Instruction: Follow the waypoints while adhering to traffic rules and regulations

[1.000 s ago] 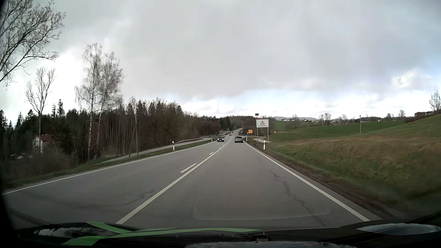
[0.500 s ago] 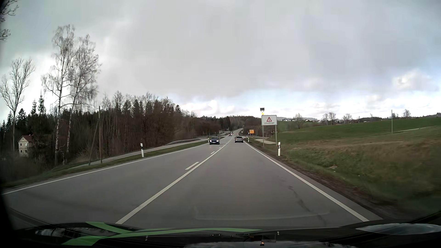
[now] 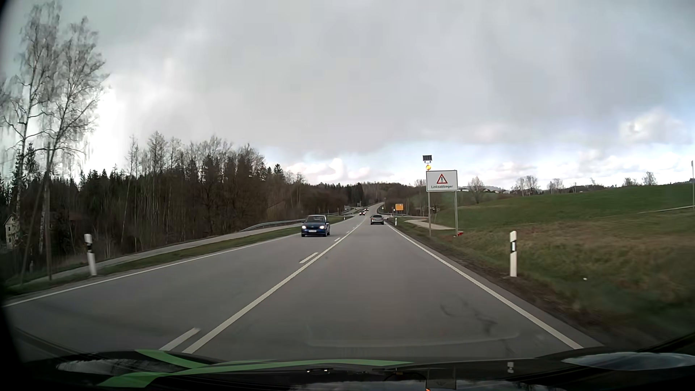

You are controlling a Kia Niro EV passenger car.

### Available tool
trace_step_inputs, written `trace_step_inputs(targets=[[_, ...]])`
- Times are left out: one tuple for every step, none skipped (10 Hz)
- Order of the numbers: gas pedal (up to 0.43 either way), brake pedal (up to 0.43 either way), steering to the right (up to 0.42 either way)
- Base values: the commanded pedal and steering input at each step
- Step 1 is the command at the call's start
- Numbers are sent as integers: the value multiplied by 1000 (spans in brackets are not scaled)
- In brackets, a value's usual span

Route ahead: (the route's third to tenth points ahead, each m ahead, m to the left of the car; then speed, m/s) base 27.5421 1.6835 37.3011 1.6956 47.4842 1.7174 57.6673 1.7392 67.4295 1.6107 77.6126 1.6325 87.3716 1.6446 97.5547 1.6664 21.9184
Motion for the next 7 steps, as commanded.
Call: trace_step_inputs(targets=[[87, 0, -5], [87, 0, -5], [87, 0, -4], [98, 0, -5], [98, 0, -4], [98, 0, -4], [98, 0, -3]])
